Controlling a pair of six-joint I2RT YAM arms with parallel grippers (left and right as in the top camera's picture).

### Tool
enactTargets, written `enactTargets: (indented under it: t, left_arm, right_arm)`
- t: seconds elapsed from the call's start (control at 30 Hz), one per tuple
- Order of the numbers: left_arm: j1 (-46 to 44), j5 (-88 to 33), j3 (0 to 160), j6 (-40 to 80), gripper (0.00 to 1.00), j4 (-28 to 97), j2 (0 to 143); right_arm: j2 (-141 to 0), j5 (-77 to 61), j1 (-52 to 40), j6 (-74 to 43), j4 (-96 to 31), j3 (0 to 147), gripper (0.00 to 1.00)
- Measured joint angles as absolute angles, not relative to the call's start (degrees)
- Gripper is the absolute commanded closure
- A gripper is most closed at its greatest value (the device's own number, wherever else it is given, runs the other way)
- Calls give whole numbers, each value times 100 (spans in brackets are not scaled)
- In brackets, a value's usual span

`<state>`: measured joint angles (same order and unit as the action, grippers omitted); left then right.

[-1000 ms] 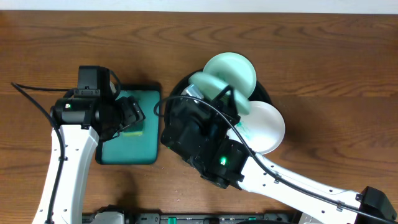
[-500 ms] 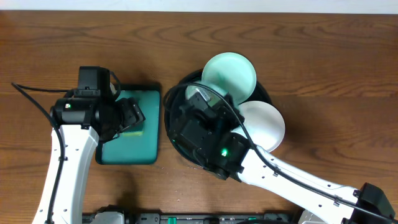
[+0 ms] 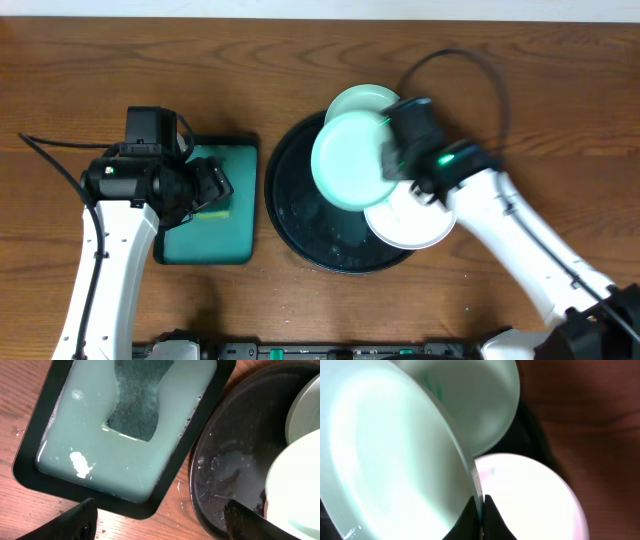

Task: Clean dirty plates on tray and stack at the side
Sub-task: 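Carry the plate right and set it on the table, then release the plate and move the right gripper back toward the tray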

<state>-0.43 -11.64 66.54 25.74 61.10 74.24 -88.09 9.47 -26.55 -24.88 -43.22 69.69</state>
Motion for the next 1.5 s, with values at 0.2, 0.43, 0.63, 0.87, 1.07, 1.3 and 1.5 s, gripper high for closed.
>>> enactTargets:
  t: [0.2,0.43,0.63,0.87,1.07,1.3,1.5]
  left_arm:
    - [-43,-1166,6654,2574,19,6110,7424]
    - [-43,-1164,6654,2574,19,6110,7424]
    - [-43,-1164,6654,2574,19,6110,7424]
    - [-43,-1164,6654,2574,19,6110,7424]
    - [-43,-1164,6654,2574,19,6110,7424]
    - [-43,-1164,6654,2574,19,6110,7424]
    - [-43,-1164,6654,2574,19,6112,7424]
  right_arm:
    - [-8809,-1031,-775,-2735,-3948,6969,98]
    - [-8809,-1697,1205,-2823,-4051,6969,98]
    - [-9015,-1767,2574,-2799,-4091,6971,98]
    - [-10204,-1444,3046,-2786,-3905,6971,98]
    - [-10973,-1302,3144,-2783,-3570,6969,99]
    - [-11074,-1315,3282,-2779,-3638,6971,38]
    - [-10877,-1426,3277,-2757,-4084,6976,1]
